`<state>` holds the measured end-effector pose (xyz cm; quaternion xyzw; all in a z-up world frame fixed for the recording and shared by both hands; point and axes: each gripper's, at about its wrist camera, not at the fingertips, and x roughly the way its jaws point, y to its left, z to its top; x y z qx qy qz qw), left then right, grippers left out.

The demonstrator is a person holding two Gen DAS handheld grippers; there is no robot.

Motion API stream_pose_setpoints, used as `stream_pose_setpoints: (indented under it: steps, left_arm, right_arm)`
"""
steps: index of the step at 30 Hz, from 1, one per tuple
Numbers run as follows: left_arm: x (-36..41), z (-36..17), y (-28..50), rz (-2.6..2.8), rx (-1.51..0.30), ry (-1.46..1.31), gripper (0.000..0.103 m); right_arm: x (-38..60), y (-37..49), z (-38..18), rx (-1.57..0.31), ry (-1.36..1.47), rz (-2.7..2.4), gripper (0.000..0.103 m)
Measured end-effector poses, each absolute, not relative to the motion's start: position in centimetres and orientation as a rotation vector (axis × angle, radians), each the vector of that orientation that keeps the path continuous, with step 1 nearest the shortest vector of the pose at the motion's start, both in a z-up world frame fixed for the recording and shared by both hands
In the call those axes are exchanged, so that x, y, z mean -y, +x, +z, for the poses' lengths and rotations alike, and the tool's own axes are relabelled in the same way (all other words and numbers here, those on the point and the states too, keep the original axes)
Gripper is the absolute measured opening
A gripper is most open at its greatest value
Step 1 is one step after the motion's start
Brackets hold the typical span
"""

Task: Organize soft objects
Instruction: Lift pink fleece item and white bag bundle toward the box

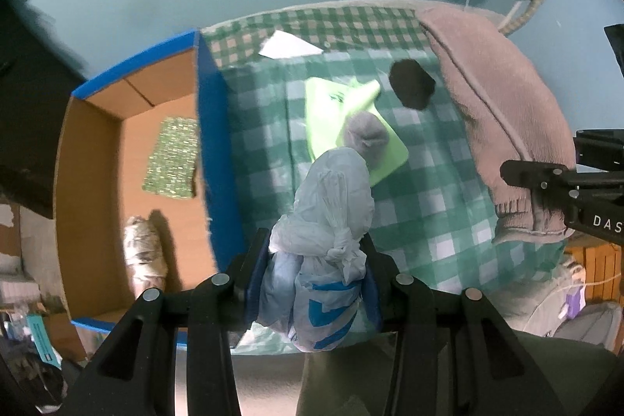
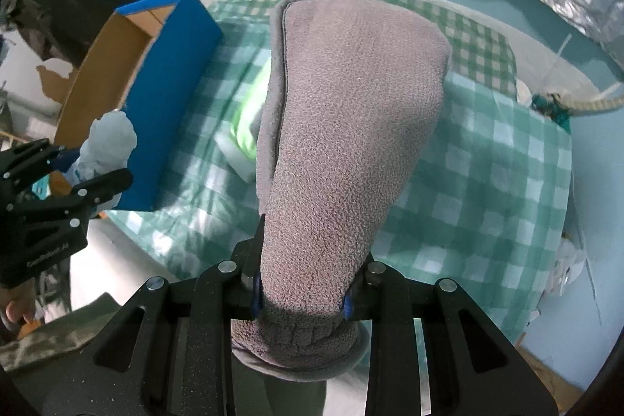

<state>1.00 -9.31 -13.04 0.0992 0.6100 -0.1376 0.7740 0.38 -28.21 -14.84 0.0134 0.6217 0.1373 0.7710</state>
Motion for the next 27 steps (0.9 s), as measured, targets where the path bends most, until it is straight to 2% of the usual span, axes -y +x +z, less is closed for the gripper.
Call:
stream_pose_setpoints:
  steps: [10, 27]
  left_arm:
    - [5.5, -10.7, 1.8, -0.201, -1.284, 0.153, 0.042]
    - [-1.5, -10.3, 3.4, -0.049, -1.267, 0.070, 0.042]
  right_arm:
    - [24.4, 2.5, -12.6, -1.298, -0.059, 0.381, 0.027]
    - [14.9, 6.0, -10.4, -1.219, -0.247, 0.556, 0.027]
